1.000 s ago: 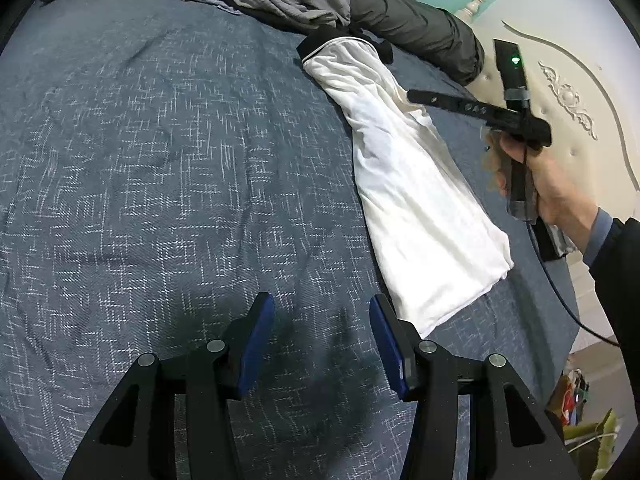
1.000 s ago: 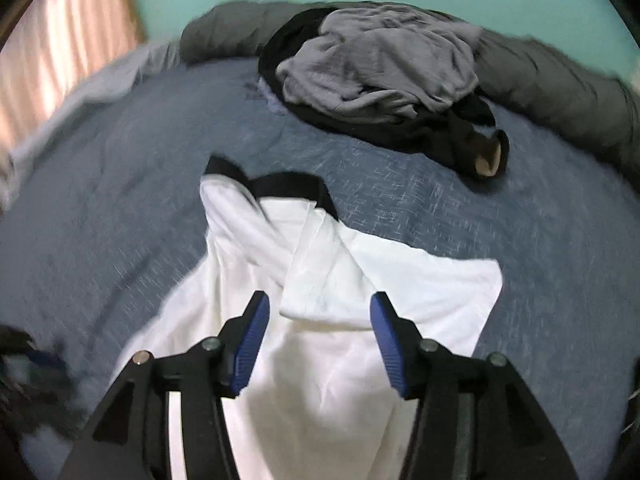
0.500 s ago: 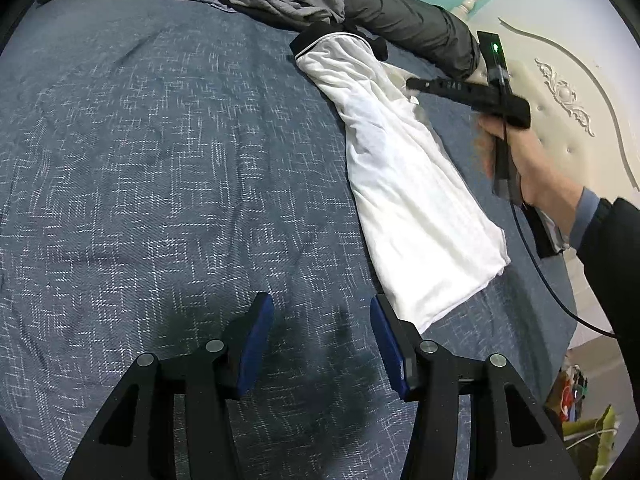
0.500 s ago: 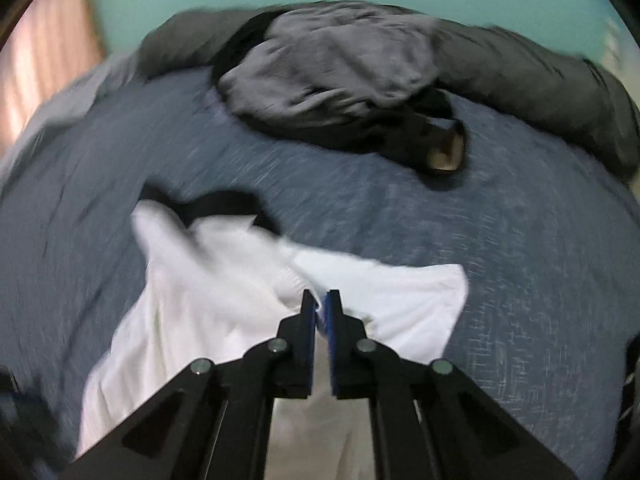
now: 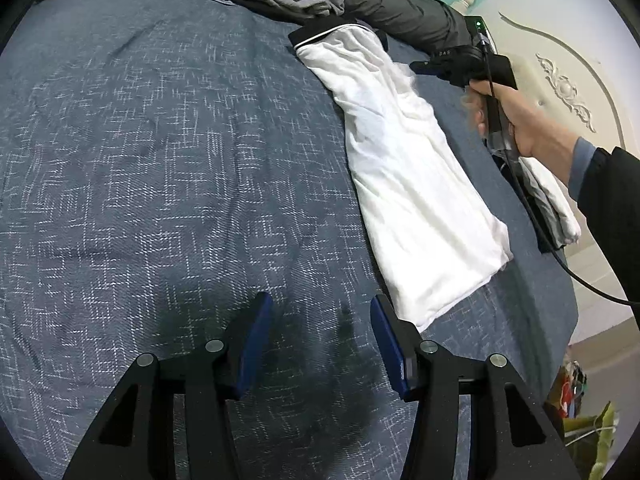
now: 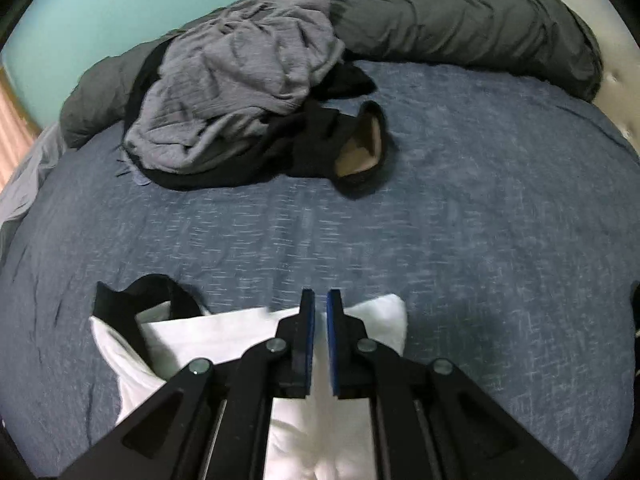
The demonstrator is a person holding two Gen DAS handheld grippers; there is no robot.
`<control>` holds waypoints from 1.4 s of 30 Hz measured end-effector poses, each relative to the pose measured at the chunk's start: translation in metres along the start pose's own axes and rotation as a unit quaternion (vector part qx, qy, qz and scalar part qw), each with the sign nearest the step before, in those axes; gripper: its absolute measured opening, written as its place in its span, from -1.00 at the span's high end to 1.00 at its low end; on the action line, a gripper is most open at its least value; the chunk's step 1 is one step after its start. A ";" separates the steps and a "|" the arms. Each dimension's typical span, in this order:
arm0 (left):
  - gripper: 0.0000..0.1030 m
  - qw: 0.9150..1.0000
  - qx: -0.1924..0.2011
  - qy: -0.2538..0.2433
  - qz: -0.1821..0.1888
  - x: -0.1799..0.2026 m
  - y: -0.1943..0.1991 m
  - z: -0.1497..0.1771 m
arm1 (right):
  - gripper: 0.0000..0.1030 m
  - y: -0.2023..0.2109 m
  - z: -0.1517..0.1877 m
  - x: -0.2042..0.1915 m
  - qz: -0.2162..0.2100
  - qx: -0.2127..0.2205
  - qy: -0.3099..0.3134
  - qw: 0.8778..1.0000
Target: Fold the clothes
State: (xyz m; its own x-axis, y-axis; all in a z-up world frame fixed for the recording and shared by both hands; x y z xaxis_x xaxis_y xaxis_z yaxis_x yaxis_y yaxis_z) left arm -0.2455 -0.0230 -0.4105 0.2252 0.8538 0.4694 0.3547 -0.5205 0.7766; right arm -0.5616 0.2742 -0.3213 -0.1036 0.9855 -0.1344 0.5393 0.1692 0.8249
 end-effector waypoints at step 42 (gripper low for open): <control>-0.13 1.000 0.002 0.004 -0.004 -0.004 -0.003 0.002 | 0.92 -0.019 0.028 0.032 0.023 -0.006 0.002 1.000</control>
Point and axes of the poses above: each gripper's, at about its wrist camera, not at the fingertips, and y roughly against the way its jaws point, x to its right, z to its underside, the point moved 2 cm from there along -y, roughly the way its jaws point
